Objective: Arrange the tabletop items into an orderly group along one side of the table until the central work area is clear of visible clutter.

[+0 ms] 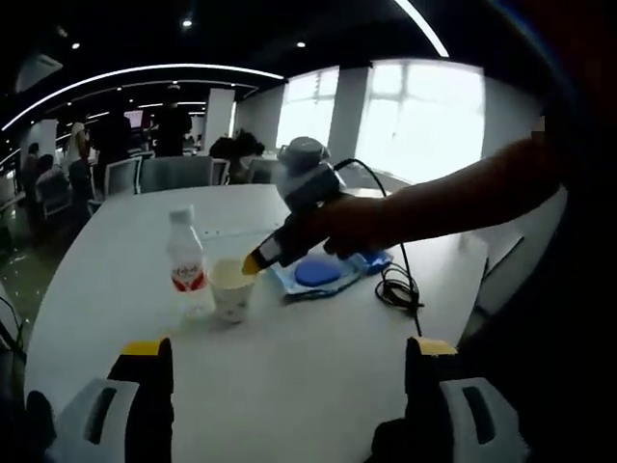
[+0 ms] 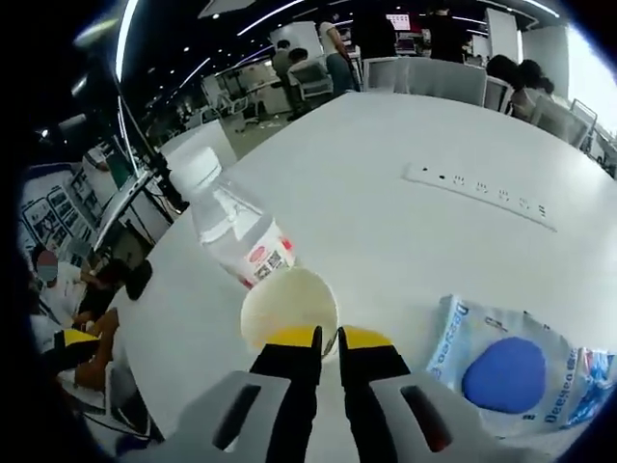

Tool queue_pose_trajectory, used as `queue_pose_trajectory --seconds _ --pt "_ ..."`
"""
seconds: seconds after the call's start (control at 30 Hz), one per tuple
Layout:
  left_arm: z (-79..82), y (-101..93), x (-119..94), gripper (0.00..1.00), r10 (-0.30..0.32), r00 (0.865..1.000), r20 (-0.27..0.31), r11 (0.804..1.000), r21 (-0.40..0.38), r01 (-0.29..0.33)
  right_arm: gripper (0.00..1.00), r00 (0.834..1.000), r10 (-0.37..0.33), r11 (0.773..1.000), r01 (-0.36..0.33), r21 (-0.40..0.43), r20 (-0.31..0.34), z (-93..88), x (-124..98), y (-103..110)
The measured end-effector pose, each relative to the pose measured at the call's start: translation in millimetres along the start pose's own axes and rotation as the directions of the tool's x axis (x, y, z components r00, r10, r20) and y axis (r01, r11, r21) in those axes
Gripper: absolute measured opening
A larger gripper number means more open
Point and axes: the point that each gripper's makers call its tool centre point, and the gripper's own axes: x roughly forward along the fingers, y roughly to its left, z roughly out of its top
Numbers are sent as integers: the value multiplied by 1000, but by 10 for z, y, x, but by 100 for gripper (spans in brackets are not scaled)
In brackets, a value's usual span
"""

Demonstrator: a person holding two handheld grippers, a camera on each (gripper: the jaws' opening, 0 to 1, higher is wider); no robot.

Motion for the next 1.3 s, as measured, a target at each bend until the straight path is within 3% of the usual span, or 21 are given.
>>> queue_pose_trajectory --seconds 0.47,0.93,1.3 --pt "49 -46 7 99 -17 1000 -9 1000 18 17 0 999 -23 998 21 56 26 147 -76 -113" --pt "-2 -65 -7 97 -31 999 -28 999 26 32 0 998 -55 990 53 127 12 104 -62 -327" --pt "-46 -99 14 97 -37 998 -49 999 31 38 2 997 -68 992 64 106 38 158 -61 -392"
